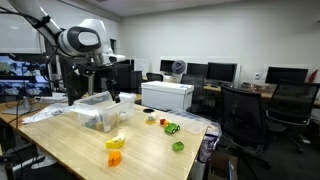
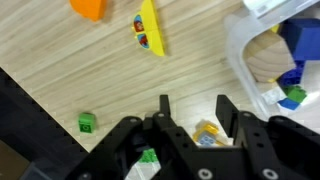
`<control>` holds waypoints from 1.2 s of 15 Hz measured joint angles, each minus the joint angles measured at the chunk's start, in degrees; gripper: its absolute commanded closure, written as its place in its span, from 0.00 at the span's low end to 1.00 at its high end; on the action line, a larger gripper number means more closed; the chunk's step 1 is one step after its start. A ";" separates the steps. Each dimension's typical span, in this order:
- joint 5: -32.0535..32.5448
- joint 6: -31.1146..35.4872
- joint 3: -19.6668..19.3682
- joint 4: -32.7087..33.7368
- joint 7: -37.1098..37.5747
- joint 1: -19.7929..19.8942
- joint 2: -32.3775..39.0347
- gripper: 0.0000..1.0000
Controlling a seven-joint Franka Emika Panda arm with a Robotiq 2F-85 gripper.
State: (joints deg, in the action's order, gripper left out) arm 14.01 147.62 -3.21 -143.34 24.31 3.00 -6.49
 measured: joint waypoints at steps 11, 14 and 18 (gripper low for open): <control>2.77 -0.03 -4.74 1.84 -0.25 4.90 11.75 0.00; 3.01 -0.19 -4.84 1.40 -0.90 4.86 13.55 0.00; 3.01 -0.30 -5.17 1.32 -3.50 4.75 16.41 0.00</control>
State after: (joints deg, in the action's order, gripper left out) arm 17.02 147.32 -8.37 -142.02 20.81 7.75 9.92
